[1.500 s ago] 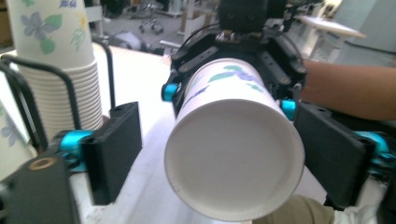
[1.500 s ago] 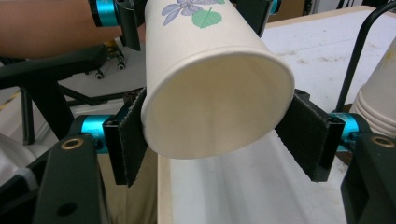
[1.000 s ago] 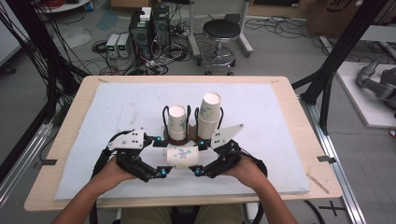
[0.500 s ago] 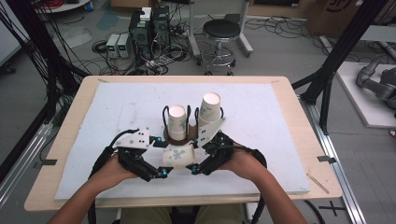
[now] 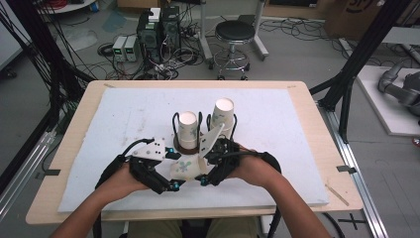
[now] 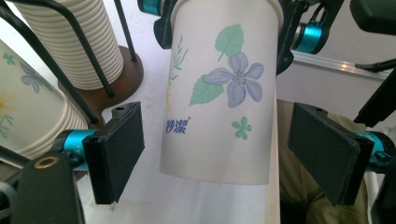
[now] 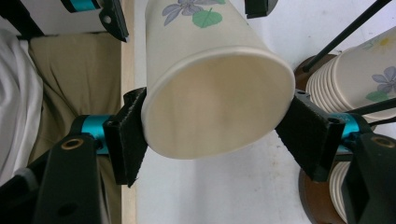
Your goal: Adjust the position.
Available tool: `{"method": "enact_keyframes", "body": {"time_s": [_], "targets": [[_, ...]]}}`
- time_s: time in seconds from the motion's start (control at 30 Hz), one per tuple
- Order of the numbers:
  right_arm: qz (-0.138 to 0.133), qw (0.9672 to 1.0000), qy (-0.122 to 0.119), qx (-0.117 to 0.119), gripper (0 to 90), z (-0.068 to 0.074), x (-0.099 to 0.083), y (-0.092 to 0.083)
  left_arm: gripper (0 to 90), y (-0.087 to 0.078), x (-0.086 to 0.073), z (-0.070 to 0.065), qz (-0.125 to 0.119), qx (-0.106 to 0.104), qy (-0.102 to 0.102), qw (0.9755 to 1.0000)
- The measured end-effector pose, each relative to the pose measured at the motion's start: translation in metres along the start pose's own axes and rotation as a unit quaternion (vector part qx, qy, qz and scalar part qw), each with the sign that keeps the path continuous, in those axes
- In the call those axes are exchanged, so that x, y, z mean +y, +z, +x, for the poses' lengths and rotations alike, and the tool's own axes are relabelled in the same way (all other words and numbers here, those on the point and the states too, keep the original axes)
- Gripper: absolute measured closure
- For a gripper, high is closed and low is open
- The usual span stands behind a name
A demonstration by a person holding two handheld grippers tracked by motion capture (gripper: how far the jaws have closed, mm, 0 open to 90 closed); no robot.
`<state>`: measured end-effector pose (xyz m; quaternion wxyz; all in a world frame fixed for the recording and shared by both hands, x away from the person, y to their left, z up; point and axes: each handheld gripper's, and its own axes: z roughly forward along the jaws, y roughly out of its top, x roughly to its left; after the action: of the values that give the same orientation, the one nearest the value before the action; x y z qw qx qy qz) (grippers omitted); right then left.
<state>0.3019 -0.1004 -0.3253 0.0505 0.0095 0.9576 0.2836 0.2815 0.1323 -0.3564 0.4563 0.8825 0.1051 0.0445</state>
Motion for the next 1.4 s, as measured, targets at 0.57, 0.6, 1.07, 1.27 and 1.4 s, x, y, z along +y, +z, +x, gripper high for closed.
{"method": "enact_keyframes", "body": {"time_s": [0.57,0.6,1.07,1.27,1.4], "targets": [[0.089,0.9952,-0.04,-0.002,29.5,0.004,0.024,0.003,25.2,0.012,0.003,0.0,0.048,-0.01,0.015,0.9987],[0.091,0.9949,-0.042,-0.003,29.4,0.004,0.025,0.003,25.7,0.013,0.003,-0.001,0.05,-0.01,0.015,0.9986],[0.112,0.9923,-0.054,-0.002,29.4,0.006,0.03,0.007,34.9,0.02,0.002,0.0,0.068,-0.021,0.018,0.9973],[0.085,0.9953,-0.045,0.009,27.8,0.003,0.026,0.006,35.0,0.019,-0.001,0.002,0.056,-0.026,0.011,0.998],[0.014,0.9998,0.004,0.012,21.3,-0.002,0.015,0.002,34.6,0.017,-0.009,0.006,0.031,-0.026,-0.012,0.9991]]}}
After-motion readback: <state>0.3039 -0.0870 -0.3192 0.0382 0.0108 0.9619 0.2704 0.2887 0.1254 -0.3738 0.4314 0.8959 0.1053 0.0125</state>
